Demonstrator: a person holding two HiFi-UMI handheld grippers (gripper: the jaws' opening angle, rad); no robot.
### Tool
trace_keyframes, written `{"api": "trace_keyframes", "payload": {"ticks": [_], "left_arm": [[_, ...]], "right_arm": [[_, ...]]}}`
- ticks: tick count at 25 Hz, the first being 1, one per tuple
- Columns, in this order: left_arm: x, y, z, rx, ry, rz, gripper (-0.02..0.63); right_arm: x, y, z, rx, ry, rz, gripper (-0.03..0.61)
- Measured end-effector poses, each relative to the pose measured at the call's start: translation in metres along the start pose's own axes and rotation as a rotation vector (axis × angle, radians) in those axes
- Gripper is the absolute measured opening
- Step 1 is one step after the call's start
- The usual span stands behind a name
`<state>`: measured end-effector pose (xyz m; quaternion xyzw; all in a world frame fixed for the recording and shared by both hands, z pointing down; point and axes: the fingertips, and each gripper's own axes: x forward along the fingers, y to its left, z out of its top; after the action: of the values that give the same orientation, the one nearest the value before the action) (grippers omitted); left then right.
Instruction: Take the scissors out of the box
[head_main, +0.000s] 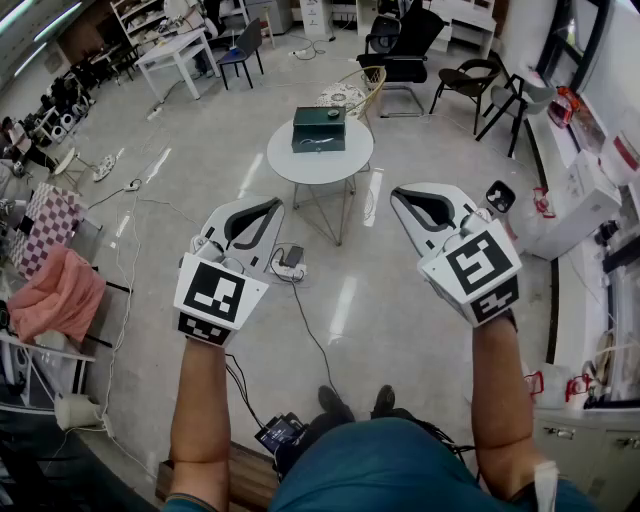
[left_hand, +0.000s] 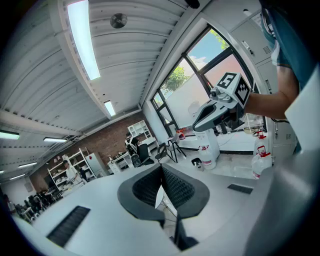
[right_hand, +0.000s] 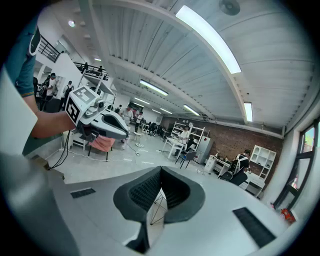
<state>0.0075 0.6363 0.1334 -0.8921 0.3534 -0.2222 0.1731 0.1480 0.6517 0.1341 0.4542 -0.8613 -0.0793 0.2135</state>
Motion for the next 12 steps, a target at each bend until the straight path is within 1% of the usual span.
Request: {"api": "trace_keyframes", "payload": {"ticks": [7,12], "left_arm": [[-0.007,0.020,-0.014,-0.002,-0.005,-0.008,0.018],[-0.013,0.042,-0.036,0.000,-0.015,-0.019,0.018]], "right_arm": [[0.020,0.011,0.009,0.005,0.010,-0.008,0.037],[0.047,0.026,0.015,0.019,0.012,-0.020,0.037]]}}
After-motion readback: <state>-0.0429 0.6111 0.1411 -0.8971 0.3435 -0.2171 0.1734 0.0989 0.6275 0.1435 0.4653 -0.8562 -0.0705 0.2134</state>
